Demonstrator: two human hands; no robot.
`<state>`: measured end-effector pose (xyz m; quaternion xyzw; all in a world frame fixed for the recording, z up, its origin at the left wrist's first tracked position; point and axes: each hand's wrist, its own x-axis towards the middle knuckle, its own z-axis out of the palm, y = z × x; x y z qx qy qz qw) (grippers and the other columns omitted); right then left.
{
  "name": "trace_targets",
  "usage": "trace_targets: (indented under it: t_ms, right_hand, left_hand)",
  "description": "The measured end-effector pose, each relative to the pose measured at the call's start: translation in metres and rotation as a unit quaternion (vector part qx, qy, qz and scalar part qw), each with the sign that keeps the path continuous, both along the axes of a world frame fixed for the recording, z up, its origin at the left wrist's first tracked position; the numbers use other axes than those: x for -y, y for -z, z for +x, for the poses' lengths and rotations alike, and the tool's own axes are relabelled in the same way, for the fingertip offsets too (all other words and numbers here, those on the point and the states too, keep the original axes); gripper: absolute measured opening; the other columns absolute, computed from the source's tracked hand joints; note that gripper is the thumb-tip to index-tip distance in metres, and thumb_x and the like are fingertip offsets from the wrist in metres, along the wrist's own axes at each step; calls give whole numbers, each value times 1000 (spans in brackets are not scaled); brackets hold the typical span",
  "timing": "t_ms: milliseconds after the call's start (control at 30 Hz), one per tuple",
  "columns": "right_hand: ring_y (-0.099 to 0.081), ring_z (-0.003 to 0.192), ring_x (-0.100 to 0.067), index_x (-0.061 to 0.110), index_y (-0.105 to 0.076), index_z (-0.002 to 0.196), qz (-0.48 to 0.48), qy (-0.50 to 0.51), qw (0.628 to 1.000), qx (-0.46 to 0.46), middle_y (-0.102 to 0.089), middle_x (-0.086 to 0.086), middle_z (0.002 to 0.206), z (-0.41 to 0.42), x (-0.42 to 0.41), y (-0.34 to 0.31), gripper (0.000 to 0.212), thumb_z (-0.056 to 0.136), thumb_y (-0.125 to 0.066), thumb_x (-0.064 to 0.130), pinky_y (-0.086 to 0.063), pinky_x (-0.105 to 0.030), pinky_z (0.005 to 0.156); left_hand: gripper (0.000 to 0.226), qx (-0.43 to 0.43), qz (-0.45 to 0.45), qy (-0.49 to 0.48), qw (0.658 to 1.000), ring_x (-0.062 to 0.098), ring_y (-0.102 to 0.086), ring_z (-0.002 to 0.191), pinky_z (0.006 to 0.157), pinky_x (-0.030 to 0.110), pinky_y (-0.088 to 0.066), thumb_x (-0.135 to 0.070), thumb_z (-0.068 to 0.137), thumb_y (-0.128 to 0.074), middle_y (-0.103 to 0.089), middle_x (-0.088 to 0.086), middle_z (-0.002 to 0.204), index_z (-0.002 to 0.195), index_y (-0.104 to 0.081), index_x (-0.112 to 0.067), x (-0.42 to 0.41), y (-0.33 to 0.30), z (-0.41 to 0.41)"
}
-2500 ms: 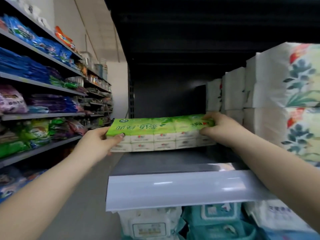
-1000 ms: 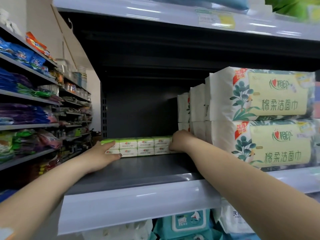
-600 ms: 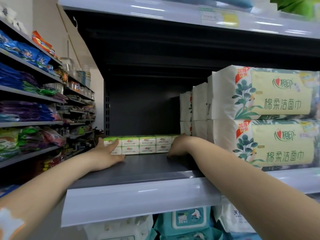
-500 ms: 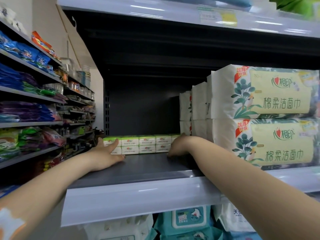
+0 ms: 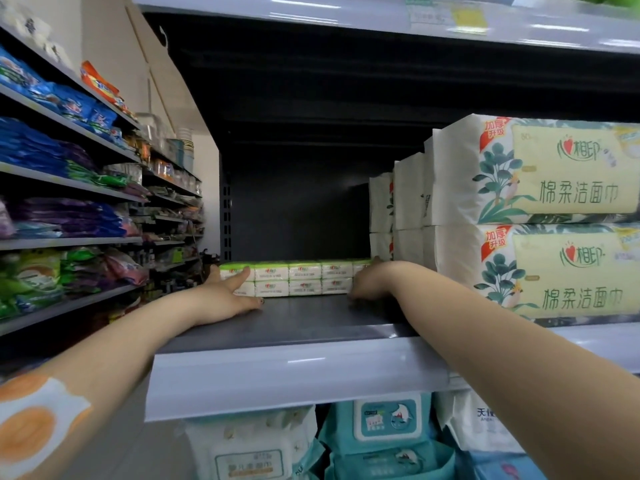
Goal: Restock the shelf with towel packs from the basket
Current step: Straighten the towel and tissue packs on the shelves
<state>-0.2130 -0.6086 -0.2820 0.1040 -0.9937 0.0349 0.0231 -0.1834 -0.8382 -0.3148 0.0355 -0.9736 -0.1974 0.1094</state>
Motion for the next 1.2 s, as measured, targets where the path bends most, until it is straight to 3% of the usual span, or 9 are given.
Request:
trace_targets:
  t_ms: [100,367,467,533,633,800,933,1033,1200]
  right_hand:
    - [-55,99,-22,9,-55,123,-17,-5,1000,-1,-57,-11,125,-1,-1,-1,37,93,-50,30,-42,-33,95]
    - [-28,139,-25,15,-27,146,-132,-59,980,-134,-26,-7,153,16,11,-7,58,95,-46,36,-27,-30,109]
    - [-33,136,-25,18,-32,145,-185,-103,962,-170,-32,-6,151,38,21,-18,57,94,-49,39,-30,-28,105]
    - [-42,130,-22,19,-40,141,-235,-133,936,-225,-43,-5,144,57,29,-28,54,92,-51,39,-33,-23,98]
    - [-48,123,-11,20,-52,133,-303,-209,871,-325,-55,1,132,92,47,-34,43,92,-52,35,-31,-15,93]
    - [-52,112,3,25,-56,127,-313,-377,785,-377,-56,19,114,164,105,36,40,90,-53,38,-39,-16,95]
    - [-48,119,-13,6,-53,128,-269,-464,803,-258,-54,5,122,189,173,128,90,74,-35,76,-38,-28,99]
    - [-46,109,-13,7,-48,133,-211,-521,792,-238,-60,-4,119,212,198,202,57,86,-45,39,-30,-12,93]
    - [-51,114,-15,16,-38,141,-161,-528,833,-36,-61,-6,123,226,240,340,61,86,-48,39,-29,-12,90]
  left_hand:
    - [72,-33,30,3,999,30,-11,144,113,28,-15,-47,89,-52,9,11,157,148,-14,-33,3,1,1]
    - [49,-108,312,54,942,11,-34,132,97,14,-23,-31,97,-43,-36,-1,147,142,-36,-12,41,27,22]
    - [63,-132,386,-5,913,16,-37,134,114,34,-23,-53,81,-58,-37,-6,148,138,-42,-30,63,52,46]
    - [65,-157,378,-30,912,15,-36,134,115,38,-25,-57,76,-59,-38,-9,147,136,-43,-37,78,68,66]
    - [47,-187,316,-46,929,12,-28,138,114,27,-18,-36,94,-48,-34,-8,148,140,-40,-29,95,87,94]
    - [43,-145,303,-69,939,4,-33,132,103,20,-22,-37,94,-46,-40,-18,136,136,-41,-35,126,152,153]
    - [44,-113,267,-106,951,4,-30,135,110,21,-17,-39,92,-46,-37,-16,143,136,-41,-36,156,225,203]
    - [44,-74,224,-141,961,6,-34,134,107,17,-20,-37,94,-44,-41,-11,141,137,-43,-28,176,280,241]
    - [44,0,203,-204,958,6,-37,132,106,13,-21,-33,95,-44,-42,-9,143,138,-44,-22,201,383,306]
